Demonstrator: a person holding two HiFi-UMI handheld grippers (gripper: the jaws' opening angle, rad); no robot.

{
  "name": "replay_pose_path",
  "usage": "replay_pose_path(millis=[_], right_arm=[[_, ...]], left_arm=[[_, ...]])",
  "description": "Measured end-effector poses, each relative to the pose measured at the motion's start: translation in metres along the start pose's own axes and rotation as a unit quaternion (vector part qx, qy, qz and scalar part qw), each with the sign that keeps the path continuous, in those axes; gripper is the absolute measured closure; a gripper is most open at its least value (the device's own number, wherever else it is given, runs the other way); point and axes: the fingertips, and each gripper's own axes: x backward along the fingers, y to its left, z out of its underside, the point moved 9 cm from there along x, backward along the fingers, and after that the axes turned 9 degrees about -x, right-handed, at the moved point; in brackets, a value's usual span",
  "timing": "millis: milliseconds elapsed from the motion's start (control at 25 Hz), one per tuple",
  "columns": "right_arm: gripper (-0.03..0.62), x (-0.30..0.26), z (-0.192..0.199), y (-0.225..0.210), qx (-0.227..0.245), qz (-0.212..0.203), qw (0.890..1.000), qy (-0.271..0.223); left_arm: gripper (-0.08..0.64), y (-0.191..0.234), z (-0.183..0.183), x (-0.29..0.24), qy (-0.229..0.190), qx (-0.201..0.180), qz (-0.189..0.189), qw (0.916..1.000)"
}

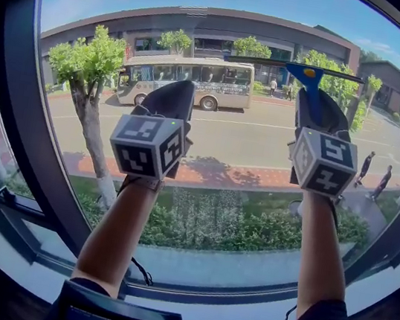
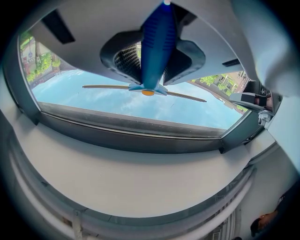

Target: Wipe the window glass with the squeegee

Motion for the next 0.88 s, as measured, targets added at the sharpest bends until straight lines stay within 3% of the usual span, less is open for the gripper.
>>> replay_pose_path(millis=[440,880], right_arm=[[0.449,0.019,0.033,0.007,-0.008,0.008,1.000,0.009],[0.449,0.035,0.050,0.008,-0.012,0.009,1.000,0.017]], left_arm=[[0.560,-0.013,0.037,0.013,0.023,0.031,0.000,0.9993],[0.560,-0.030,0.054,0.020,0.035,0.037,0.006,0.9987]])
